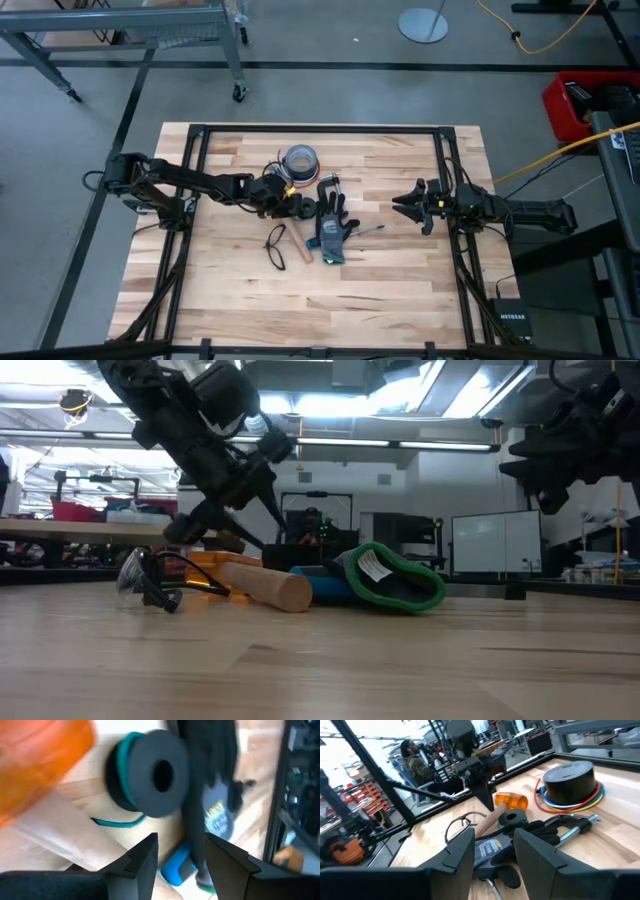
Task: Coil cords
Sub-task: Move the orange hammer to the upper right of the table, then uncoil the green wire from the black spool
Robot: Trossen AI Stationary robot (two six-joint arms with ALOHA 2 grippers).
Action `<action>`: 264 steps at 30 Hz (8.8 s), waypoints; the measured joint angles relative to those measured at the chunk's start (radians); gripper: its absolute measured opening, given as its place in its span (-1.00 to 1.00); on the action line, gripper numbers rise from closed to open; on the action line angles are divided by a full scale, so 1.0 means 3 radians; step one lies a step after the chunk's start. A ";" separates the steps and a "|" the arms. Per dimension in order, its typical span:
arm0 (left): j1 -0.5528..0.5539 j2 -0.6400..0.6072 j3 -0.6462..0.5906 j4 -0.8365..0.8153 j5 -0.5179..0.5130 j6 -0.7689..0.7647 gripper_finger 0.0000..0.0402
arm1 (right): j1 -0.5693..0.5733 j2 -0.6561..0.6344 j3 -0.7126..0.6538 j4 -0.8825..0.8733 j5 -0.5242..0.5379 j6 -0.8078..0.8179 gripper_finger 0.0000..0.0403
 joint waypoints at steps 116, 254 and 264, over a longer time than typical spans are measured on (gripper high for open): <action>-0.0027 0.0279 0.0598 -0.2901 -0.1124 0.6634 -0.44 | 0.0000 0.0000 -0.0004 0.0028 0.0143 0.0362 -0.29; -0.0508 0.0925 0.1272 -0.1628 -0.1298 0.6131 -0.23 | -0.0001 0.0001 -0.0004 0.0014 0.0017 0.0338 -0.29; -0.0546 0.1255 0.1281 -0.1417 -0.2000 0.6562 -0.12 | 0.0000 0.0001 -0.0004 0.0015 -0.0013 0.0342 -0.29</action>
